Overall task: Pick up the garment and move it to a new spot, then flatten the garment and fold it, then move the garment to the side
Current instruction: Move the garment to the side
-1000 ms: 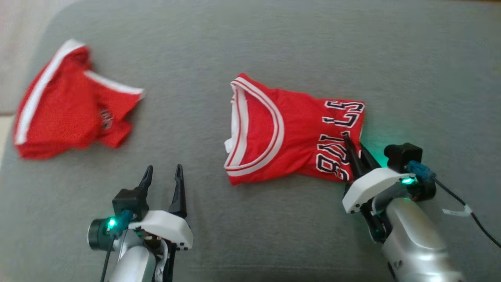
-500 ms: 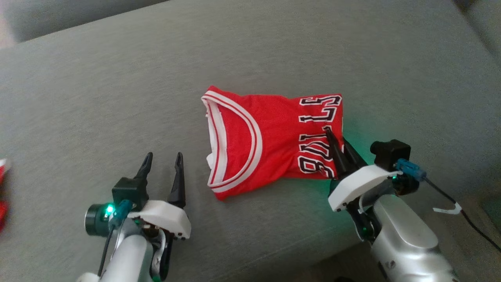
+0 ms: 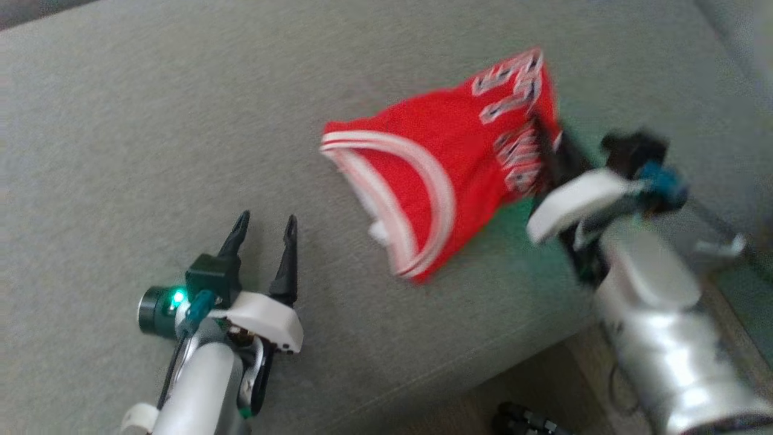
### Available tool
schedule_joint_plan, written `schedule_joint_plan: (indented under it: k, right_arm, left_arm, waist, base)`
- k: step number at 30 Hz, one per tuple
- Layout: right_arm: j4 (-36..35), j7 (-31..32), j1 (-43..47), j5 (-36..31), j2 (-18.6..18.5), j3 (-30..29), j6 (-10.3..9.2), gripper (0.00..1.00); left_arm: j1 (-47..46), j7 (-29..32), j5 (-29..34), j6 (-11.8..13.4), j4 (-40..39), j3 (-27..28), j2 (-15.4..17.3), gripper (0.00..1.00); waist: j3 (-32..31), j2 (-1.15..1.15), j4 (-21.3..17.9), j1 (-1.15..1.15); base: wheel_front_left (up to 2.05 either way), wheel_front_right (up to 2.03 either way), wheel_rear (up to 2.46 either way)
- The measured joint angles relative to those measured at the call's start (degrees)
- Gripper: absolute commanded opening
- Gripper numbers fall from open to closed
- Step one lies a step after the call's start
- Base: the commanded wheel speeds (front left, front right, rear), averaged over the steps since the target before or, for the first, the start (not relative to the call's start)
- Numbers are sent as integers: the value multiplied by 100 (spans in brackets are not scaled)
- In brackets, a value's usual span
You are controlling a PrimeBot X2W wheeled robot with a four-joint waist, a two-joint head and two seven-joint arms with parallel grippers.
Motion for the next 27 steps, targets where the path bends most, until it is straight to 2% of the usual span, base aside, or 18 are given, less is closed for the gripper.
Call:
schedule_joint_plan:
  k: [1, 6, 11, 14, 22, 27]
  right_arm:
    - [181, 18, -427, -398, -9, -422, 0, 0]
    - [616, 196, -1298, -1315, -363, -1501, 0, 0]
    - [848, 450, -1722, -2242, -1025, -2674, 0, 0]
    - [853, 580, -1796, -2738, -1246, -3273, 0, 0]
    - [789, 748, -1861, -3515, -1358, -4206, 0, 0]
    - [747, 672, -1871, -3833, -1361, -4422, 0, 0]
  left_arm:
    - [-84, 0, 31, -4, -9, -46, 1, 100]
    - [-224, 0, 154, -54, -69, -130, 1, 100]
    - [-304, -41, 176, -104, -178, -130, -1, 100]
    - [-338, -42, 202, -116, -234, -123, -3, 100]
    - [-396, -42, 247, -151, -261, -77, -10, 100]
    - [-396, -42, 254, -151, -247, -37, -9, 100]
  waist:
    - [76, 0, 141, 0]
    - [278, 0, 519, 0]
    - [479, 0, 872, 0]
    - [582, 0, 1033, 0]
    - [644, 0, 1187, 0]
    - [613, 0, 1202, 0]
  base:
    - [0, 0, 0]
    - [0, 0, 0]
    - [0, 0, 0]
    - [0, 0, 0]
    - [0, 0, 0]
    - [0, 0, 0]
